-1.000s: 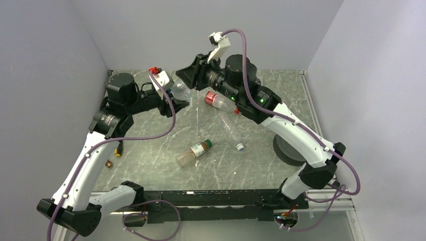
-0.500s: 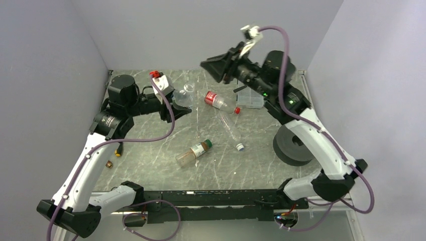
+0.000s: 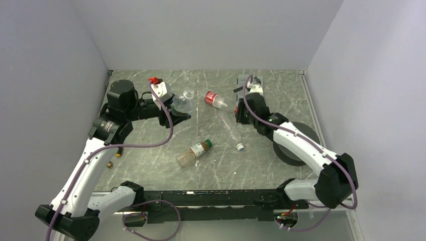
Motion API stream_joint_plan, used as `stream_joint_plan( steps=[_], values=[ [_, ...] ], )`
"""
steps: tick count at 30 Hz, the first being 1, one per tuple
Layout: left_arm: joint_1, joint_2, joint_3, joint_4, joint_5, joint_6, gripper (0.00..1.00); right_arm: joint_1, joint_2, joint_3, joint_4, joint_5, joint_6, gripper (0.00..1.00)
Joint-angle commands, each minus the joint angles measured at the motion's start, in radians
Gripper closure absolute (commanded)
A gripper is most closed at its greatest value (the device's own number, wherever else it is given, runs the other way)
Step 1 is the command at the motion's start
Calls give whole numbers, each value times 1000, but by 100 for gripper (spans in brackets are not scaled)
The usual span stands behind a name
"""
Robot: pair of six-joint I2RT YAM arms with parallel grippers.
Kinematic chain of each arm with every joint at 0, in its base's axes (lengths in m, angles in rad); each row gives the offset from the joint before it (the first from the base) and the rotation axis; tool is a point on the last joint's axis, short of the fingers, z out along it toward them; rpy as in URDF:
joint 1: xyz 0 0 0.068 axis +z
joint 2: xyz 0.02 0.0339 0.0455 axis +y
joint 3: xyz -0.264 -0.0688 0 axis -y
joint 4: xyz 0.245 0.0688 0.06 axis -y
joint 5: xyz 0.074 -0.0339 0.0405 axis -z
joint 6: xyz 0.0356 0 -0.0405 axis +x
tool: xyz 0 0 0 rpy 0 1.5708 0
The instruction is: Unscrew the bottle caps
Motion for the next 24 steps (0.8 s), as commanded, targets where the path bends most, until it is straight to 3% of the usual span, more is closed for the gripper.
stream_joint_plan(
  steps=[1,15,24],
  values=[
    [-2,-30,-4,25,28,22,86,-4,-27,-91,13,214,92,97],
    [-2,-41,-16,33,29,0,86,-88,102,-257,52,217,241,93],
    [-2,-34,-9,36,32,-13,86,-100,179,-303,83,325,331,89]
  ],
)
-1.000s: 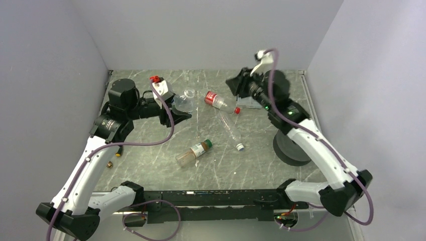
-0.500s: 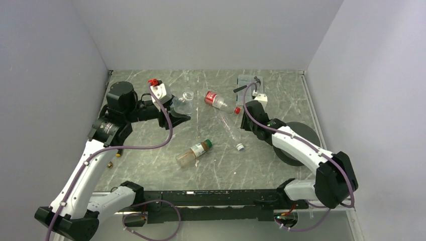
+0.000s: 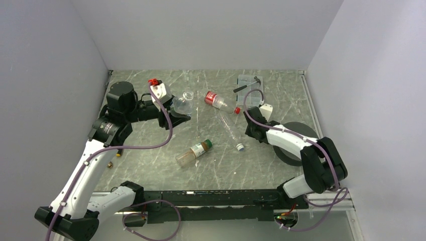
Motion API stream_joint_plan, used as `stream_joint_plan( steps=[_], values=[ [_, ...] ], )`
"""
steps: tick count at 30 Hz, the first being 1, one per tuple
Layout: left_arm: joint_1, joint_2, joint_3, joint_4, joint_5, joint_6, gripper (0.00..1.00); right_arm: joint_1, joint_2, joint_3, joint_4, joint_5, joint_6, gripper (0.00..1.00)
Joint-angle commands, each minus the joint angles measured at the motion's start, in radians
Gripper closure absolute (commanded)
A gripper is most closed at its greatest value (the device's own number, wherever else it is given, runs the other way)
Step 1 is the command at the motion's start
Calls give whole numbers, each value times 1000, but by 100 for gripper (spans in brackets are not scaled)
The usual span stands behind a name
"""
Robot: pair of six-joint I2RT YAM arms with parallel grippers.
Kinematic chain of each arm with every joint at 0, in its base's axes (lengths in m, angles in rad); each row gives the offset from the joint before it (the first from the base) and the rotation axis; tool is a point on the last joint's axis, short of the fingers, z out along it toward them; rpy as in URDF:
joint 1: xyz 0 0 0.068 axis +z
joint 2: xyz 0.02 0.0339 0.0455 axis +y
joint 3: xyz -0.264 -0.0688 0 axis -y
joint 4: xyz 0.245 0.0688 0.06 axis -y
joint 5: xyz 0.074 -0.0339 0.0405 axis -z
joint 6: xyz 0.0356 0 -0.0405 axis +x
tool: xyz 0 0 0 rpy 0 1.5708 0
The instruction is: Unscrew the bottle caps
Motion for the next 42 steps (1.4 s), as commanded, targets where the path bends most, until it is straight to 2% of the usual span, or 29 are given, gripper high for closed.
stream_joint_plan(
  steps=[1,6,9,12,14,16,18,20,25,29,32,38,42],
  values=[
    [-2,-13,11,34,32,-5,86,-7,14,-38,79,78,65,89],
    [-2,-11,12,39,32,-14,86,-14,42,-102,149,57,95,78],
    [-2,-11,11,44,32,-20,85,-14,72,-106,143,57,112,75],
    [-2,-10,11,44,33,-23,85,-16,86,-115,139,59,125,67],
    [-2,-11,11,44,33,-22,85,-16,81,-122,138,54,130,57],
    [-2,-13,8,45,30,-21,85,-16,58,-129,134,47,130,41],
    [-2,-15,5,49,30,-23,85,-16,25,-126,126,43,119,31],
    [-2,-15,4,53,35,-26,84,-15,-28,-116,114,39,104,27],
    [-2,-12,2,57,38,-34,83,-10,-189,-26,77,16,13,24],
    [-2,-13,-7,70,40,-51,83,10,-311,116,97,-119,-118,18],
    [-2,-15,-19,83,40,-67,83,33,-352,266,120,-307,-196,2],
    [-2,-13,-25,96,46,-79,83,119,-346,475,251,-681,-252,0],
    [-2,-13,-27,100,45,-86,83,228,-300,546,359,-783,-261,0]
  ],
)
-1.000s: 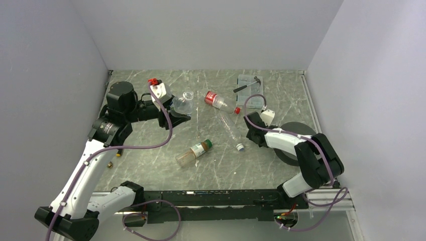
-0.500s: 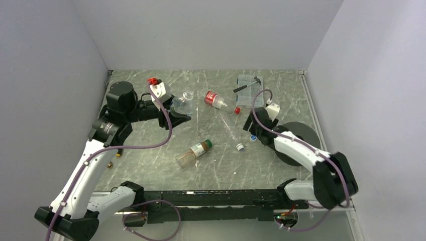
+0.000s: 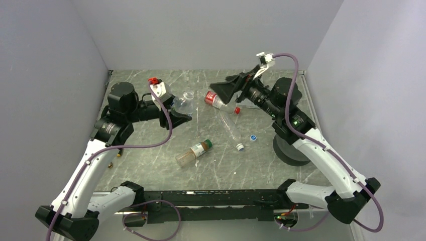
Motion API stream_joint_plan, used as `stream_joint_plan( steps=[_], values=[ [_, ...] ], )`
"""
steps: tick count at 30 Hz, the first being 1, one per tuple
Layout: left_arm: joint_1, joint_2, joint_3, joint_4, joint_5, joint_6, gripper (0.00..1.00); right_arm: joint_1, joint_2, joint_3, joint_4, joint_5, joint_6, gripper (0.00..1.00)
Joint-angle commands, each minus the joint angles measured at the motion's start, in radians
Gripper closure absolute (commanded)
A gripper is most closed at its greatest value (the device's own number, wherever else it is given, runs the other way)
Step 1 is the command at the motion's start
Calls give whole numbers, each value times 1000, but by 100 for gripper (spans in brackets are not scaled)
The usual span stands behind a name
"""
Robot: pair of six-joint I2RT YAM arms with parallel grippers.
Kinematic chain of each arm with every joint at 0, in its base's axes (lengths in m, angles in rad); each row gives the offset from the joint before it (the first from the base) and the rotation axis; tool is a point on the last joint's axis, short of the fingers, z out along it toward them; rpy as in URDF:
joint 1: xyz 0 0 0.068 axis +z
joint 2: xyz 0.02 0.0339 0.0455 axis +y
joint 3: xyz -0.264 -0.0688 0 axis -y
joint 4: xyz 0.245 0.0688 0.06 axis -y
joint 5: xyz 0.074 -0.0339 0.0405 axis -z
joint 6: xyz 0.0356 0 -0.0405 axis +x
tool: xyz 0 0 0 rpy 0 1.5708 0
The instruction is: Unscrew the bottle caps
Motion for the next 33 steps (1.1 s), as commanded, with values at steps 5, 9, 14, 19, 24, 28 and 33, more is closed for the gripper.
stream_joint_plan(
  steps=[5,9,14,19,24,28,33],
  values=[
    [-2,-7,2,54,38,-34,82,169,123,134,171,-232,-44,1],
    [-2,-6,4,45,32,-28,82,204,165,156,211,-237,-45,6],
    [-2,-7,-3,67,32,-47,82,231,221,194,196,-221,-62,22],
    [-2,-6,-2,62,27,-43,81,262,244,210,167,-177,-95,53],
    [-2,-6,-1,51,12,-45,64,279,251,214,137,-140,-125,86],
    [-2,-16,-3,30,-4,-42,2,281,253,209,102,-94,-161,96],
    [-2,-38,4,-52,-39,-24,0,272,273,196,70,14,-268,96]
  ],
)
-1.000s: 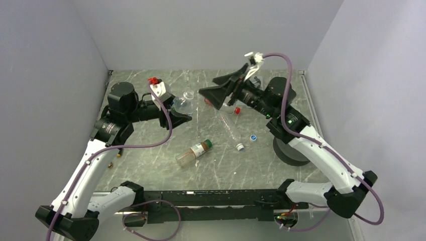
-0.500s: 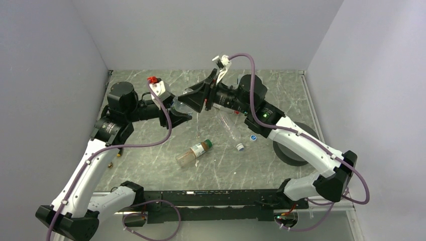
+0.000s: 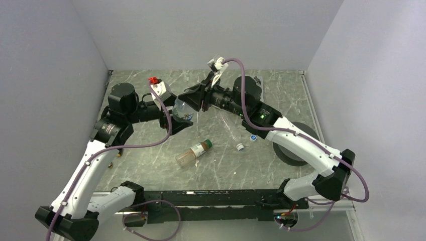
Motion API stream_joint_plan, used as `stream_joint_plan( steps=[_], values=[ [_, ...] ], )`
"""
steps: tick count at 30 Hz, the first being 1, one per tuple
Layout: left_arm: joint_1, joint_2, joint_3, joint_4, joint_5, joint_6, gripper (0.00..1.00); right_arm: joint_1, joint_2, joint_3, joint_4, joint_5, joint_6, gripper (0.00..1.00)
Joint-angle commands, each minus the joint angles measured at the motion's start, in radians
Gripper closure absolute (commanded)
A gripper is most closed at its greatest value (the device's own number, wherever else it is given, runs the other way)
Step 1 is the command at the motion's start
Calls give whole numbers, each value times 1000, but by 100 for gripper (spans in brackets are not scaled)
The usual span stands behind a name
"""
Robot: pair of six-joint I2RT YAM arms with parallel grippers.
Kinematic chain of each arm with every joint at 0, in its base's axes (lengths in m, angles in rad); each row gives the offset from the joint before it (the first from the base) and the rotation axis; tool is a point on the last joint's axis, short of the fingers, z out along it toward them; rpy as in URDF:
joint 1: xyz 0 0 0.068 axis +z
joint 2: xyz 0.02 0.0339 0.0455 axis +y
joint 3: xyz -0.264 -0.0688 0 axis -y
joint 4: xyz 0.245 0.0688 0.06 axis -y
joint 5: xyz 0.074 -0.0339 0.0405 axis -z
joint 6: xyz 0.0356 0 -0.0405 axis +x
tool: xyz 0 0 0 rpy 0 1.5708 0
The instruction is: Unscrew the bottle caps
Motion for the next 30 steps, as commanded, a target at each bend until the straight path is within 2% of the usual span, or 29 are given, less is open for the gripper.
stream_joint_plan(
  steps=[1,4,8,13,22,30],
  values=[
    [-3,-42,10,-68,-48,23,0,-13,22,23,-17,126,-110,96],
    [-3,-73,-7,-129,-108,27,0,-42,65,11,-1,172,-153,98],
    [-3,-128,-41,-161,-254,-1,1,-98,162,17,51,188,-189,100],
    [-3,-130,-3,-238,-428,-3,1,-120,311,69,125,230,-247,100],
    [-3,-143,39,-330,-432,72,1,-134,562,212,269,315,-262,100],
    [-3,-140,31,-341,-354,85,0,-124,685,285,366,347,-262,100]
  ],
)
